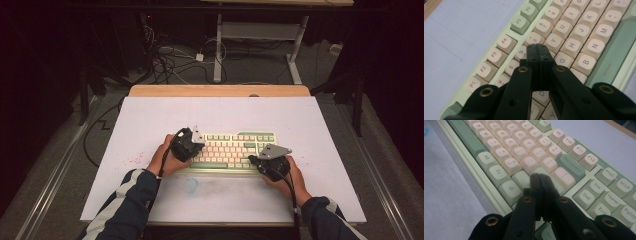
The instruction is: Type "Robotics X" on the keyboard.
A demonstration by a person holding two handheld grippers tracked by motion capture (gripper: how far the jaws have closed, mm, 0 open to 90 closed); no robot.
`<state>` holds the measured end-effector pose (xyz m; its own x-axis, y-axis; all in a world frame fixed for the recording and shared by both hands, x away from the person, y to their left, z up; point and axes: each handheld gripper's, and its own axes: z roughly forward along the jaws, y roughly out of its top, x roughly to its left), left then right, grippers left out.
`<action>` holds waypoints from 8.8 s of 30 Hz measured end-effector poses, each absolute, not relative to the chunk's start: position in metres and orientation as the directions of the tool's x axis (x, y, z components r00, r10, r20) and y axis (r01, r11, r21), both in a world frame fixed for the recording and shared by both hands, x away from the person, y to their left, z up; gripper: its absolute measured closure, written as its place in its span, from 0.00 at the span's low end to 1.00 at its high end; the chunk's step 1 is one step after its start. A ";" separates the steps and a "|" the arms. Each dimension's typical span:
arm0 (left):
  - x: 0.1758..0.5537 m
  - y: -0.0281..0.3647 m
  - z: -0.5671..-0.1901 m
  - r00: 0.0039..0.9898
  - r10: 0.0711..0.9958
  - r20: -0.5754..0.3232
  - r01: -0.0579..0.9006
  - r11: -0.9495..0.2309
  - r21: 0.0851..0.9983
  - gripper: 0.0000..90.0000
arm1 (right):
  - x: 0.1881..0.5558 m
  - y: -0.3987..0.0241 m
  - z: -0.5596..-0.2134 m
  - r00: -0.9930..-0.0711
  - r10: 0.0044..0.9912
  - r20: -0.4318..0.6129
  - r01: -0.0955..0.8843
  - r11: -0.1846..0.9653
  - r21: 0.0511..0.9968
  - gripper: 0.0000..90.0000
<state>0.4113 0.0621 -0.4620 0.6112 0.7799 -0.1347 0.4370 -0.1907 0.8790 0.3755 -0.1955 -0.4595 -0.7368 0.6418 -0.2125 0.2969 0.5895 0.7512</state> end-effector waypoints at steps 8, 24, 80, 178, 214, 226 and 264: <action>0.411 0.063 -0.464 0.610 0.784 -0.118 0.435 -0.207 0.876 0.97 | 0.375 -0.195 -0.460 -0.736 0.640 -0.218 0.294 0.593 0.749 1.00; 0.410 0.064 -0.465 0.607 0.788 -0.104 0.429 -0.215 0.877 0.97 | 0.375 -0.195 -0.459 -0.737 0.637 -0.227 0.288 0.599 0.747 1.00; 0.400 0.078 -0.444 0.622 0.776 -0.105 0.347 -0.153 0.925 0.80 | 0.368 -0.202 -0.442 -0.729 0.649 -0.217 0.270 0.565 0.780 1.00; 0.329 0.167 -0.481 0.510 0.844 -0.167 0.348 -0.025 0.937 0.25 | 0.391 -0.155 -0.413 -0.767 0.607 -0.209 0.152 0.489 0.859 0.66; 0.329 0.167 -0.465 0.523 0.830 -0.194 0.369 -0.015 0.929 0.68 | 0.325 -0.233 -0.434 -0.591 0.748 -0.304 0.165 0.481 0.861 0.22; 0.340 0.152 -0.449 0.569 0.795 -0.210 0.403 -0.047 0.914 0.97 | 0.306 -0.246 -0.445 -0.574 0.749 -0.331 0.169 0.504 0.847 0.23; 0.383 0.044 -0.461 0.691 0.706 -0.158 0.454 -0.252 0.855 0.96 | 0.305 -0.238 -0.455 -0.621 0.708 -0.337 0.184 0.550 0.815 0.23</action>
